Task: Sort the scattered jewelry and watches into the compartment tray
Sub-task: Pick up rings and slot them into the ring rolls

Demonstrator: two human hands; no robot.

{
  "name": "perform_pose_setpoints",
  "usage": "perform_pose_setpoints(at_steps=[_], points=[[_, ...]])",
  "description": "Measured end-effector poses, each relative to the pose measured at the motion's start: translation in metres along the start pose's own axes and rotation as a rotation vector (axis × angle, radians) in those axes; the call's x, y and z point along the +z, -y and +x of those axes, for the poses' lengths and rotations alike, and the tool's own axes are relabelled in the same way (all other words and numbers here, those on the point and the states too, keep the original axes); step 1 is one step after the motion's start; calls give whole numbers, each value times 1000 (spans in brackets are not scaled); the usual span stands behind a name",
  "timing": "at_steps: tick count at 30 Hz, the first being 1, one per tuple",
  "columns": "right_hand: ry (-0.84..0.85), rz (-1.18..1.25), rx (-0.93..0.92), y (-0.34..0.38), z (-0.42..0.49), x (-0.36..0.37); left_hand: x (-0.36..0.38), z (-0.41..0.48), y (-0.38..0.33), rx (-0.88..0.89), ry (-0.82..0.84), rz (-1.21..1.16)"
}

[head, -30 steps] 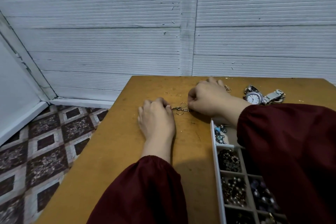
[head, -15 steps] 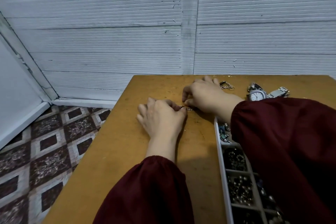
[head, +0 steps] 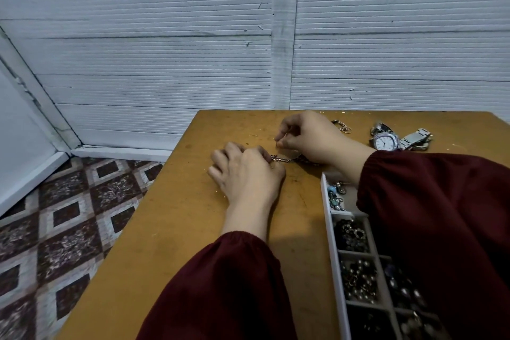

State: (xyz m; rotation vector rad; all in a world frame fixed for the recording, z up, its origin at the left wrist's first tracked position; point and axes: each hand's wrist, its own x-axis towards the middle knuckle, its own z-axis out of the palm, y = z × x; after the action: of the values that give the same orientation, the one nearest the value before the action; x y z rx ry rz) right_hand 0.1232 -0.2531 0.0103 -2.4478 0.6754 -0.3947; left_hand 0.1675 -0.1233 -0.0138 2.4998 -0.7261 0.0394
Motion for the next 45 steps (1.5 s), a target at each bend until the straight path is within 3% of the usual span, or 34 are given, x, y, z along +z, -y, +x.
perform_pose_setpoints(at_steps=[22,35,45], points=[[-103,312,60,2,-46,-24,3,-11,2,241,-40,-125],[-312,677,140,-1,-148,-64,-10,-67,-15,230,-75,-744],[-503,876,198,-14,-240,-68,-27,-144,-36,307,-32,-791]])
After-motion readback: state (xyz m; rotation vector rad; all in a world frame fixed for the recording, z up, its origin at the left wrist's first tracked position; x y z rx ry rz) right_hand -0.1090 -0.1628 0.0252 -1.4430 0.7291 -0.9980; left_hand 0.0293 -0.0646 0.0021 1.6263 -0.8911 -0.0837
